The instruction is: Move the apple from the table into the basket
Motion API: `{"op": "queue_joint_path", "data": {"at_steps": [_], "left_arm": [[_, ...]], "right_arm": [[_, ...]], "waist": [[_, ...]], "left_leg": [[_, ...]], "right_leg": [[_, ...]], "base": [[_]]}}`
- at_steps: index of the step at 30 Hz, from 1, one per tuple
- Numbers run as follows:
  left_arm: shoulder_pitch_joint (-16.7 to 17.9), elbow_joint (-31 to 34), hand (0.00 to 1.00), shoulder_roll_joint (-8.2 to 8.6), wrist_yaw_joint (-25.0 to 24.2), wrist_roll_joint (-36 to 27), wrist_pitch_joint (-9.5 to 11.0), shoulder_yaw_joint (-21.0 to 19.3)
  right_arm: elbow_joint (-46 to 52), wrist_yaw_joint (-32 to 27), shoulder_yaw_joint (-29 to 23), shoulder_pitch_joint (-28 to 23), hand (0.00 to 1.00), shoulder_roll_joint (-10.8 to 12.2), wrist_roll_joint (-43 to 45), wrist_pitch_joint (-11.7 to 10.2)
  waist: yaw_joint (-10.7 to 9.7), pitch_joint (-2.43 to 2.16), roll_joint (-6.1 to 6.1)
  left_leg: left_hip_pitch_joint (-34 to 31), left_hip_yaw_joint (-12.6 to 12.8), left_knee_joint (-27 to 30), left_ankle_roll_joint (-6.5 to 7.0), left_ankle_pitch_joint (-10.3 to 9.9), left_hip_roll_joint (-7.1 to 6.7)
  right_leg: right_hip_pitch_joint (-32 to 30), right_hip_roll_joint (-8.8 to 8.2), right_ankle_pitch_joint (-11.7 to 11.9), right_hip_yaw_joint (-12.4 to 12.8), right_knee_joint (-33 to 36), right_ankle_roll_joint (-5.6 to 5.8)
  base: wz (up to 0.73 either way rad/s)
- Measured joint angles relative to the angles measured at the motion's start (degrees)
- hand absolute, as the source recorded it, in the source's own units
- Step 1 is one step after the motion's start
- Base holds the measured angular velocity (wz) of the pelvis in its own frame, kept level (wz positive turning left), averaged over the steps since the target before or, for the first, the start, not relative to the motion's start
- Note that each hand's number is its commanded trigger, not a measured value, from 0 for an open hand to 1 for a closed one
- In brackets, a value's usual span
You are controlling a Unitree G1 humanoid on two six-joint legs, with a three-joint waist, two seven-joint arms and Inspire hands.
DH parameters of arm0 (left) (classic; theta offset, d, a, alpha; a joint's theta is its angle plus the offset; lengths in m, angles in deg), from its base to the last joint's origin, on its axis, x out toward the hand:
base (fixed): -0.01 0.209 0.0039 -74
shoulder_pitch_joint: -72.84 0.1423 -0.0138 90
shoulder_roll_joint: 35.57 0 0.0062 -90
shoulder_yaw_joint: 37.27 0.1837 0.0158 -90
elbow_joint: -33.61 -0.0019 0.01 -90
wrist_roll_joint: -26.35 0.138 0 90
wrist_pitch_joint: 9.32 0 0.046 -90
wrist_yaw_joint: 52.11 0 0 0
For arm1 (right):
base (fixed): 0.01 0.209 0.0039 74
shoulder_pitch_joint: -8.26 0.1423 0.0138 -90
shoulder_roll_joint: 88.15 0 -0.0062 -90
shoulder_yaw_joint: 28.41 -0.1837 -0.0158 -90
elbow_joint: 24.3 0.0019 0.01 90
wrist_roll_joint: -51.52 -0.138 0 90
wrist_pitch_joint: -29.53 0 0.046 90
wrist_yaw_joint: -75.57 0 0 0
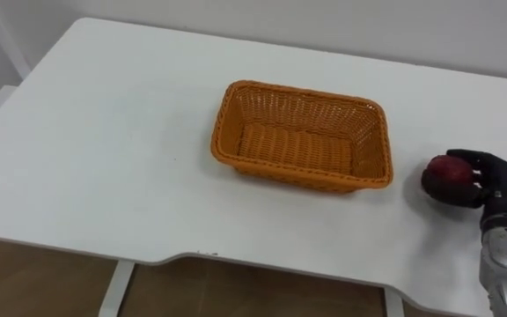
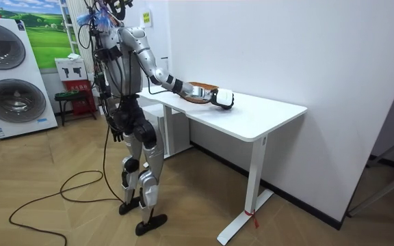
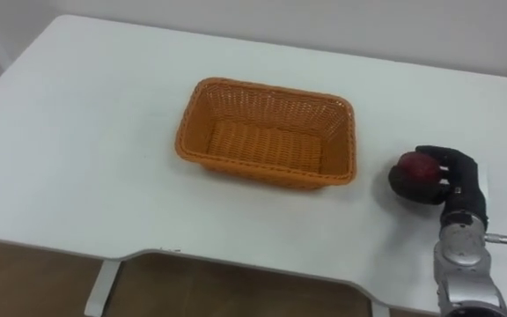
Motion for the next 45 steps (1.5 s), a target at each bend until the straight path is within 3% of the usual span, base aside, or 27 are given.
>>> {"op": "queue_joint_path", "data": {"at_steps": [8,17,24,32,41,42,43,44,45], "left_arm": [[-0.1,-0.1,0.00,0.00,2.1,0.0,0.0,-0.2],[0.0,-0.9,0.00,0.11,2.2,0.2,0.2,-0.2],[0.1,-0.1,0.00,0.19,3.3,0.3,0.3,0.1],[-0.2,1.1,0.00,0.12,3.8,0.1,2.7,0.9],[-0.3,1.0,0.00,0.61,3.7,0.1,3.2,1.1],[-0.4,1.0,0.00,0.83,3.7,0.1,3.2,1.1],[-0.4,1.0,0.00,0.94,3.7,0.1,3.2,1.1],[-0.5,1.0,0.00,1.09,3.7,0.1,3.2,1.1],[-0.5,0.9,0.00,1.24,3.7,0.1,3.2,1.1]], "right_arm": [[9.7,-5.4,0.3,-1.9,1.00,1.1,-3.9,3.8],[26.7,-10.1,0.8,-3.7,1.00,2.4,-2.9,3.2],[37.2,-8.4,3.2,-6.5,1.00,2.4,-2.8,3.2],[42.4,-2.5,7.3,-6.7,1.00,2.4,-0.6,2.9],[43.7,5.3,11.9,-8.7,1.00,2.4,1.0,2.7],[43.7,6.1,12.1,-8.7,0.56,2.4,1.5,2.8],[43.7,6.5,12.1,-8.7,0.47,2.4,1.7,2.8],[43.7,7.0,12.1,-8.7,0.00,2.4,2.0,2.8],[43.7,7.5,12.1,-8.7,0.00,2.4,2.2,2.8]], "waist": [[0.4,-0.27,0.91],[0.0,-0.03,0.71],[-0.1,-0.03,0.60],[-0.1,-0.04,0.58],[0.2,0.00,0.59],[0.3,0.07,0.71],[0.3,0.09,0.75],[0.3,0.12,0.79],[0.3,0.12,0.83]], "left_leg": [[0.2,0.9,-0.8,0.07,0.2,-0.02],[0.5,1.7,-1.2,0.10,0.3,0.03],[0.1,1.8,-1.1,0.11,0.3,0.02],[-0.8,1.8,-1.1,0.12,0.3,0.04],[-0.7,1.8,-1.1,0.12,0.3,0.05],[-0.7,1.9,-1.1,0.12,0.3,0.05],[-0.7,1.9,-1.1,0.12,0.3,0.05],[-0.7,1.9,-1.1,0.12,0.3,0.06],[-0.7,1.9,-1.1,0.12,0.3,0.08]], "right_leg": [[-1.0,-0.05,0.0,0.8,0.3,0.03],[-1.4,-0.05,0.0,1.6,0.6,0.05],[-1.7,-0.05,0.0,1.8,0.7,0.07],[-2.5,-0.03,0.0,1.8,0.7,0.07],[-2.5,-0.09,0.0,1.8,0.6,0.07],[-2.5,-0.10,0.0,1.8,0.6,0.07],[-2.6,-0.10,0.0,1.8,0.7,0.07],[-2.6,-0.09,0.0,1.8,0.7,0.07],[-2.6,-0.07,0.0,1.8,0.7,0.06]], "base": [[-0.06],[-0.04],[0.00],[0.00],[0.00],[0.00],[0.00],[0.00],[0.00]]}}
